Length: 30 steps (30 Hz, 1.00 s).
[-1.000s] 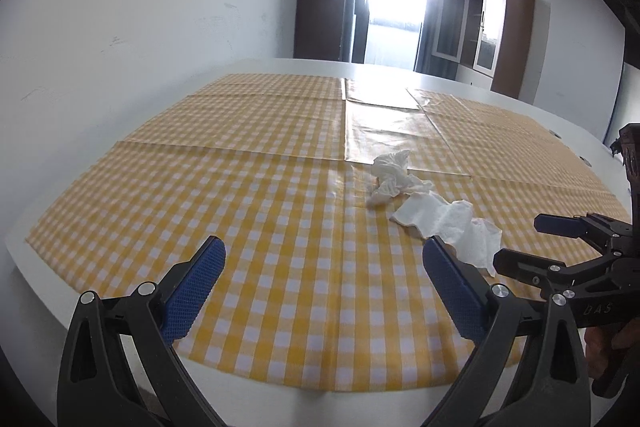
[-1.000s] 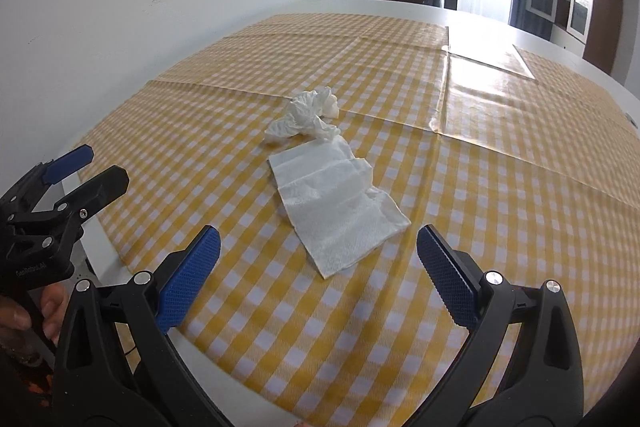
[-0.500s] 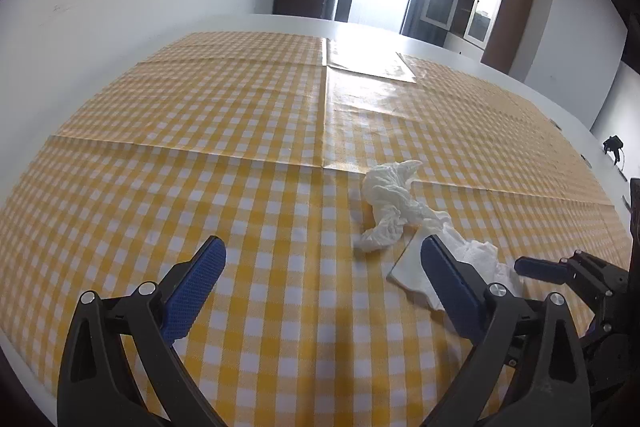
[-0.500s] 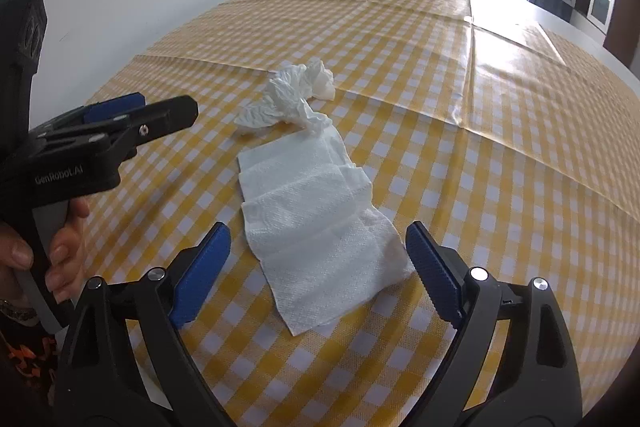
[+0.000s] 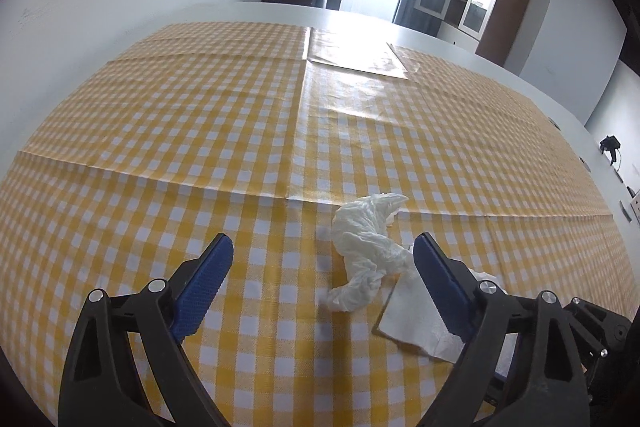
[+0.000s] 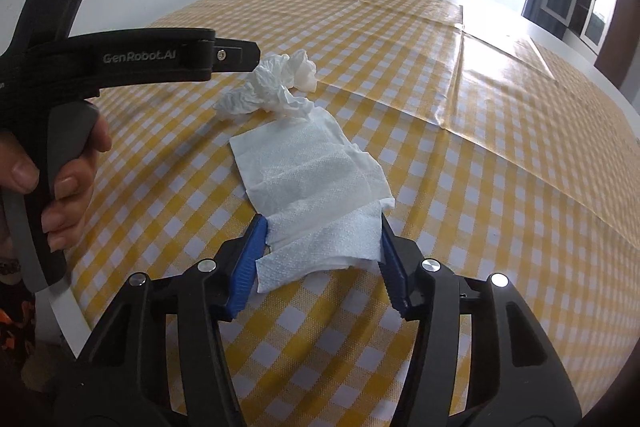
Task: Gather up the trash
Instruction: 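Grasp the crumpled tissue with the left gripper while the right gripper grasps the flat napkin, then carry the tissue and napkin down over the blue wastebasket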
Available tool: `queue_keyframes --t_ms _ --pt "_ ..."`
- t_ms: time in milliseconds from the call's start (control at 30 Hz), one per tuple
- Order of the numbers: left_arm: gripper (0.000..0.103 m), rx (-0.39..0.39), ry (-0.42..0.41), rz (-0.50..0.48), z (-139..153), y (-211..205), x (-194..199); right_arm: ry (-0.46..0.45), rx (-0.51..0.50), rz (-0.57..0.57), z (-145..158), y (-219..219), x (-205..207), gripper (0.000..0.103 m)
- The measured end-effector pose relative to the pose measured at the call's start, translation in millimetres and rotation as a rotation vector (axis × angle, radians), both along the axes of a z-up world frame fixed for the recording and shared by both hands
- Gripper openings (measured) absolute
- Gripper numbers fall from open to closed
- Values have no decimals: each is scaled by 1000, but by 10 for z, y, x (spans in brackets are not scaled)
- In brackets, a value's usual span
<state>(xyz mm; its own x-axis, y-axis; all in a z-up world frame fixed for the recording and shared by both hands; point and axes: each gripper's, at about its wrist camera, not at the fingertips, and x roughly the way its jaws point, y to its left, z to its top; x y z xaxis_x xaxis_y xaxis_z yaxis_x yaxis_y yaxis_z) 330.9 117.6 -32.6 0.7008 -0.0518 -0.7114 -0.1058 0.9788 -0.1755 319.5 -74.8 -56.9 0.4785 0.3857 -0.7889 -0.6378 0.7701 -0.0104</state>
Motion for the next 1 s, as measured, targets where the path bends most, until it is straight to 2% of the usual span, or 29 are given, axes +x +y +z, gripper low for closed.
queue_keyframes --t_ms 133,200,300,400,467,633,800,1000 --pt "86 16 19 -26 -40 -114 90 -2 3 14 5 -7 -43 36" --pt "79 26 33 -32 -61 -156 133 0 10 4 13 -39 -48 22" --pt "68 24 64 -46 -110 -183 220 31 41 -12 25 -127 -3 9" --pt "48 35 94 -52 -181 -223 282 101 116 -15 39 -248 18 4" --pt "21 37 107 -56 -215 -244 275 101 131 -20 38 -295 -3 3" --pt "17 69 54 -50 -123 -302 17 62 139 -16 89 -376 -116 3" --pt "16 -7 7 -42 -18 -289 -383 22 160 -22 177 -525 -276 3" --pt "16 -47 -51 -56 97 -378 -852 -43 180 -36 308 -690 -604 3"
